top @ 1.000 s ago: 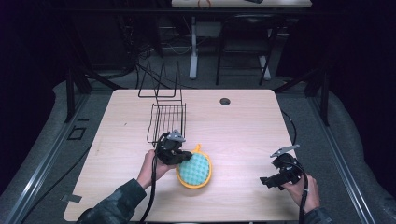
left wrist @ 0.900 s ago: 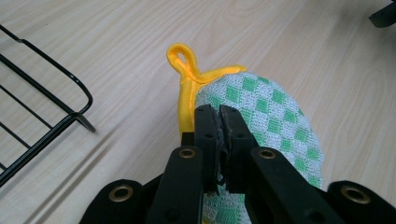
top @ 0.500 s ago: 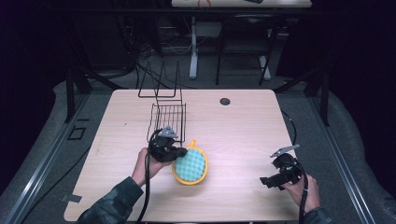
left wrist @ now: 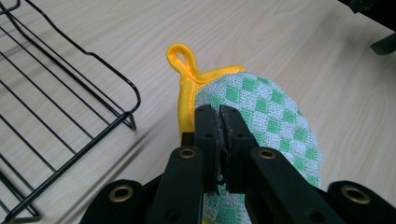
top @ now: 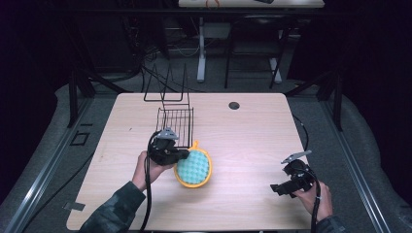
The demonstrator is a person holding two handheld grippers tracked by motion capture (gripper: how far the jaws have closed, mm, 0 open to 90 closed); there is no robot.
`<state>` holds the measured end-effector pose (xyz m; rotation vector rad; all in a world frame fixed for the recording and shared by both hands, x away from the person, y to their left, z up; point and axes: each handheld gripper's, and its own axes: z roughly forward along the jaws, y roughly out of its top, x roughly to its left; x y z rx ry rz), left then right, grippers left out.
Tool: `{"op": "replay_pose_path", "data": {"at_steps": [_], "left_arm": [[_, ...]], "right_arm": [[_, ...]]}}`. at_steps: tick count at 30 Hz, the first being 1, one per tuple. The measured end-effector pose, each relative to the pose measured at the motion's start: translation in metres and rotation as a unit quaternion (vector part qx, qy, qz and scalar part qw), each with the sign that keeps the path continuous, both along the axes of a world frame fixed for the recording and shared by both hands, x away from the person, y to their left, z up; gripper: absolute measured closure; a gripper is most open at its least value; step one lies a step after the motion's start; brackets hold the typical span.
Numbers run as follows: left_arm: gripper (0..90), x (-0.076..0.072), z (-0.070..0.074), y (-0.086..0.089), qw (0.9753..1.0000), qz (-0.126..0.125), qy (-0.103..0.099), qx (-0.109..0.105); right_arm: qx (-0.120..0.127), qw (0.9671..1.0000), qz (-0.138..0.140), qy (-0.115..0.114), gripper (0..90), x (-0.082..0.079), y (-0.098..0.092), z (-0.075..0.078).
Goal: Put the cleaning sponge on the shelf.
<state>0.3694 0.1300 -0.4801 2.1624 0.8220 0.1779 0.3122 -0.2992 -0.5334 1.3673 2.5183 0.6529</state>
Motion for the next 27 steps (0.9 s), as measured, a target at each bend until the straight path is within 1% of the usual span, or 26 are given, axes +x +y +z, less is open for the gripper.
{"op": "replay_pose_path", "data": {"at_steps": [8, 11, 16, 21, 24, 25, 27], "left_arm": [[86.9, 0.003, 0.004, 0.009, 0.9999, 0.014, -0.006, -0.006], [86.9, 0.005, 0.006, 0.013, 0.9997, 0.021, -0.004, -0.013], [86.8, 0.007, 0.007, 0.019, 0.9993, 0.032, -0.008, -0.016], [86.8, 0.010, 0.008, 0.024, 0.9991, 0.037, -0.005, -0.018], [86.7, 0.012, 0.008, 0.028, 0.9988, 0.042, -0.004, -0.025], [86.7, 0.013, 0.008, 0.029, 0.9985, 0.047, -0.006, -0.028], [86.8, 0.014, 0.009, 0.032, 0.9983, 0.051, -0.008, -0.027]], "right_arm": [[0.001, 1.0000, -0.001, 0.001, 3.6, 0.000, 0.000, 0.000], [0.002, 1.0000, -0.001, 0.002, 3.6, 0.000, 0.001, 0.000], [0.002, 1.0000, -0.001, 0.003, 3.6, 0.000, 0.001, -0.001], [0.001, 1.0000, 0.000, 0.002, 3.6, 0.001, 0.000, -0.002], [0.001, 1.0000, 0.001, 0.006, 3.6, 0.001, 0.000, -0.002], [0.003, 1.0000, 0.000, 0.007, 3.6, 0.001, 0.000, -0.002], [0.002, 1.0000, 0.000, 0.006, 3.6, 0.001, 0.000, -0.002]]}}
